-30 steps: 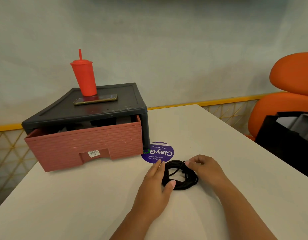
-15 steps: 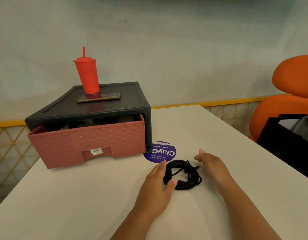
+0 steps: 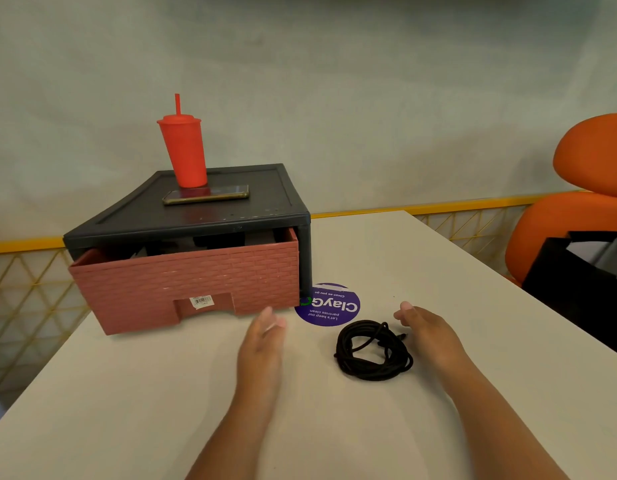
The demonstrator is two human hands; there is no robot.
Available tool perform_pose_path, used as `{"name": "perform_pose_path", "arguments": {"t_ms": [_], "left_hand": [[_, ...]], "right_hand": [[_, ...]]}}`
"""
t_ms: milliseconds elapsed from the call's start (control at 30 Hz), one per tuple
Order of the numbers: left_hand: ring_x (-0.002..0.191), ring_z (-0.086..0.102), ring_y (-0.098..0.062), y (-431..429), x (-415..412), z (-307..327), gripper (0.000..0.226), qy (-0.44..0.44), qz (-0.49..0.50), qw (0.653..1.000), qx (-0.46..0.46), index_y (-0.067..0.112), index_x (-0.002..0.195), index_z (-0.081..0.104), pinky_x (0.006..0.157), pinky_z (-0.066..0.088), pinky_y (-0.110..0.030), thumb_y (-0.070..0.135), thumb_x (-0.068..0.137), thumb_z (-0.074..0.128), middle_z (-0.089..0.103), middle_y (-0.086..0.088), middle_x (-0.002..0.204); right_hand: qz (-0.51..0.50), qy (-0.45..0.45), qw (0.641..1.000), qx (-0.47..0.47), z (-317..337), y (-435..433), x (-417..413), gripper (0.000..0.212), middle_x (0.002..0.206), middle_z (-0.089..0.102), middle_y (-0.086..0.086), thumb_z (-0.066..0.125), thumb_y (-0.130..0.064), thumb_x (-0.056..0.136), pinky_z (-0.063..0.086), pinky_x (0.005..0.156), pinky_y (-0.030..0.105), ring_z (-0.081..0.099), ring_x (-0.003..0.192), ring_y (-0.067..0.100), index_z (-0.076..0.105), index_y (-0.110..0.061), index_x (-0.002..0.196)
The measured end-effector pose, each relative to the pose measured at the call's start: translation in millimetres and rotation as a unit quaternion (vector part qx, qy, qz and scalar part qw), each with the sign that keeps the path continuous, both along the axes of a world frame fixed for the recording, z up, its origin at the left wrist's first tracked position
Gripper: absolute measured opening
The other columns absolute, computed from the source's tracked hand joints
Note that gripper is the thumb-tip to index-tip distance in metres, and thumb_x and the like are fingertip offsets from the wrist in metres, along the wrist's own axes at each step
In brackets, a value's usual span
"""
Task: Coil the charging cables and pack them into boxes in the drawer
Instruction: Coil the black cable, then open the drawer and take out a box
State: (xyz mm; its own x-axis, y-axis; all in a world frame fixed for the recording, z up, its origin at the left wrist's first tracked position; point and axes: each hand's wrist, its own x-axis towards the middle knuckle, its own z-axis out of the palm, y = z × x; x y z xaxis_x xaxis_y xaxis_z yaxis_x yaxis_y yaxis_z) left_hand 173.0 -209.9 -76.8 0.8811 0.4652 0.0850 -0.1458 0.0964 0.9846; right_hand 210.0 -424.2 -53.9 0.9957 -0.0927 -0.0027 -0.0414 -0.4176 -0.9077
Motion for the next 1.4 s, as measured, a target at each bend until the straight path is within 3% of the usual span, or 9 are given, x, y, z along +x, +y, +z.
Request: {"name": "perform_pose_path", "arguments": {"t_ms": [133, 233, 433, 600, 800, 967, 1100, 1233, 1400], "left_hand": [[0.124, 0.048, -0.021, 41.0, 4.0, 5.6, 0.027, -0.003, 0.07, 0.972, -0.223, 0.018, 0.121, 0.05, 0.096, 0.042, -0.034, 0.027, 0.096, 0.048, 0.054, -0.003, 0.12], [0.127, 0.046, -0.023, 62.9, 1.2, 9.0, 0.038, -0.014, 0.086, 0.947, -0.311, 0.015, 0.122, 0.05, 0.091, 0.044, -0.035, 0.038, 0.092, 0.052, 0.055, -0.001, 0.116], [0.127, 0.047, -0.023, 71.9, -2.2, 17.2, 0.05, -0.037, 0.063, 0.934, -0.35, 0.011, 0.129, 0.046, 0.101, 0.04, -0.038, 0.045, 0.092, 0.047, 0.052, -0.008, 0.129], [0.123, 0.048, -0.02, 81.0, 3.5, 16.7, 0.056, -0.07, 0.008, 0.917, -0.392, 0.013, 0.133, 0.044, 0.098, 0.039, -0.036, 0.051, 0.092, 0.042, 0.053, -0.004, 0.129], [0.108, 0.055, -0.019, 94.9, 10.3, 17.3, 0.045, -0.1, -0.03, 0.882, -0.46, 0.01, 0.112, 0.053, 0.09, 0.043, -0.038, 0.049, 0.092, 0.042, 0.057, -0.007, 0.119], [0.103, 0.057, -0.021, 102.1, 18.0, 18.8, 0.03, -0.106, -0.015, 0.866, -0.488, 0.014, 0.1, 0.054, 0.091, 0.043, -0.039, 0.042, 0.094, 0.045, 0.058, -0.006, 0.108], [0.104, 0.056, -0.02, 108.7, 24.8, 19.9, 0.025, -0.097, -0.018, 0.861, -0.499, 0.015, 0.083, 0.052, 0.087, 0.045, -0.036, 0.037, 0.094, 0.046, 0.058, -0.004, 0.095], [0.11, 0.049, -0.024, 109.3, 27.7, 26.4, 0.024, -0.063, 0.018, 0.858, -0.509, 0.007, 0.096, 0.052, 0.105, 0.034, -0.044, 0.031, 0.094, 0.049, 0.055, -0.008, 0.106], [0.084, 0.053, -0.017, 101.9, 16.4, 30.9, 0.024, -0.076, 0.032, 0.839, -0.538, 0.008, 0.094, 0.054, 0.101, 0.039, -0.044, 0.032, 0.092, 0.052, 0.053, -0.004, 0.087]], "right_hand": [[0.005, -0.02, 0.999, -0.028, 2.4, 6.5, -4.6, 0.04, 0.11, 0.058, 0.005, 0.035, -0.04, 0.097, 0.032, 0.083, 0.029, 0.049, 0.092, 0.017, 0.059, -0.011, 0.112], [0.01, -0.066, 0.996, -0.056, 4.2, 13.7, -9.5, 0.035, 0.128, 0.052, 0.002, 0.039, -0.041, 0.096, 0.03, 0.097, 0.03, 0.046, 0.113, 0.017, 0.056, -0.023, 0.121], [0.04, -0.134, 0.989, -0.052, 24.0, 29.2, -17.4, 0.04, 0.136, 0.048, -0.003, 0.039, -0.042, 0.094, 0.027, 0.099, 0.026, 0.041, 0.119, 0.009, 0.053, -0.025, 0.127], [0.064, -0.173, 0.978, -0.097, 49.1, 50.0, -1.7, 0.045, 0.142, 0.043, -0.002, 0.035, -0.046, 0.093, 0.027, 0.107, 0.037, 0.039, 0.129, 0.016, 0.046, -0.028, 0.133], [0.104, -0.223, 0.951, -0.188, 74.4, 99.3, 32.1, 0.046, 0.149, 0.031, 0.0, 0.036, -0.041, 0.096, 0.027, 0.107, 0.037, 0.031, 0.135, 0.019, 0.034, -0.028, 0.141], [0.079, -0.277, 0.942, -0.172, 88.9, 136.7, 59.0, 0.046, 0.144, 0.033, 0.0, 0.046, -0.034, 0.095, 0.037, 0.1, 0.032, 0.039, 0.128, 0.018, 0.038, -0.027, 0.139], [0.042, -0.27, 0.937, -0.216, 97.5, 152.9, 82.0, 0.035, 0.133, 0.049, 0.003, 0.051, -0.033, 0.093, 0.041, 0.089, 0.028, 0.051, 0.116, 0.02, 0.057, -0.021, 0.126], [-0.016, -0.276, 0.939, -0.205, 101.5, 159.1, 91.1, 0.02, 0.114, 0.06, 0.004, 0.057, -0.027, 0.091, 0.039, 0.072, 0.025, 0.059, 0.095, 0.021, 0.069, -0.019, 0.105], [-0.011, -0.235, 0.949, -0.212, 114.4, 157.9, 95.5, 0.013, 0.095, 0.07, 0.002, 0.06, -0.023, 0.089, 0.039, 0.065, 0.023, 0.054, 0.074, 0.014, 0.072, -0.02, 0.093]]}}
